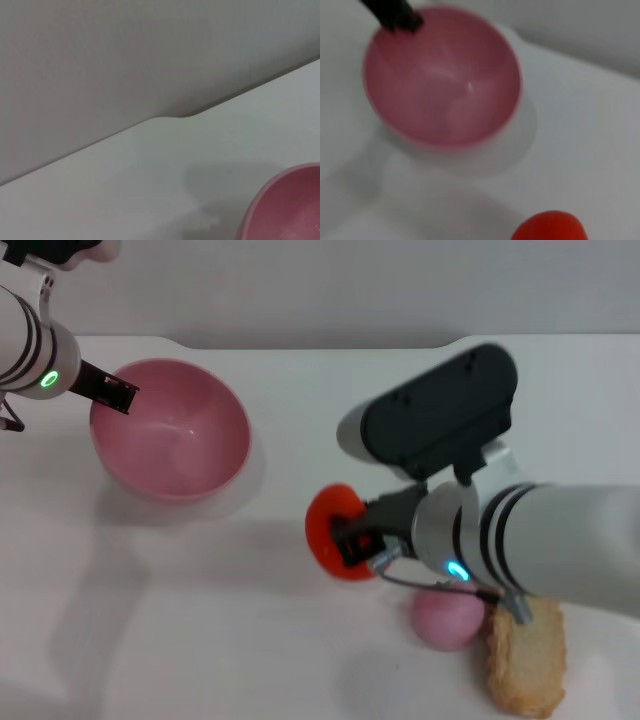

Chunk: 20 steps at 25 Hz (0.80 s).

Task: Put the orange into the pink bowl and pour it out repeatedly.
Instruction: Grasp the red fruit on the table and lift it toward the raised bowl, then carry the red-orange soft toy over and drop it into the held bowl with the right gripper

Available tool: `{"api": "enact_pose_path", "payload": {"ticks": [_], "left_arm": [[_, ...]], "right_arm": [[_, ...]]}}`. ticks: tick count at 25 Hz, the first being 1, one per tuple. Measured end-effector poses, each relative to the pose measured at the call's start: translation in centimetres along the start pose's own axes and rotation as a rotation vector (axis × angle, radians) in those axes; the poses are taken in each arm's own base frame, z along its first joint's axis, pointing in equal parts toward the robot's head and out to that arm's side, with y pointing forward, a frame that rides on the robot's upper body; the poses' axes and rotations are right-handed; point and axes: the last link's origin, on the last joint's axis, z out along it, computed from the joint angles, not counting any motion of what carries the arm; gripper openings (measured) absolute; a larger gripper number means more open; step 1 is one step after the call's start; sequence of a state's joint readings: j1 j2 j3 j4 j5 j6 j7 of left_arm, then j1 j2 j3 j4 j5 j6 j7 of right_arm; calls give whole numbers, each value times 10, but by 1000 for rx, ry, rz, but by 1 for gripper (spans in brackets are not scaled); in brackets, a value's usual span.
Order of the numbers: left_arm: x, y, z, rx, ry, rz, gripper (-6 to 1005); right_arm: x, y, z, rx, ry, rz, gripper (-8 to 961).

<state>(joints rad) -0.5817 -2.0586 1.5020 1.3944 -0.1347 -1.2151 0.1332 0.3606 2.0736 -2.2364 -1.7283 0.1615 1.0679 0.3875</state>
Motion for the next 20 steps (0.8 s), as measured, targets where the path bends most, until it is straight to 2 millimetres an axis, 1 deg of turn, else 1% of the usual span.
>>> {"api": "enact_pose_path", "payload": {"ticks": [7,11,16,17,20], "left_arm": [[-2,6,2,-22,2,1,41],[-1,19,4,-65,11,16,41],[8,49,2,-126,36,93,41],[8,49,2,-126,36,93,41],[16,62,-1,-164,61,112,41]], "right_arm": [[-32,-3,-39,69,-129,-58,199],[-46,-8,-55,102,-197,-73,175],[-58,-11,-61,111,-255,-89,152],[-59,-11,-60,109,-263,-92,147],[-58,-13,-48,96,-268,-90,126]]}}
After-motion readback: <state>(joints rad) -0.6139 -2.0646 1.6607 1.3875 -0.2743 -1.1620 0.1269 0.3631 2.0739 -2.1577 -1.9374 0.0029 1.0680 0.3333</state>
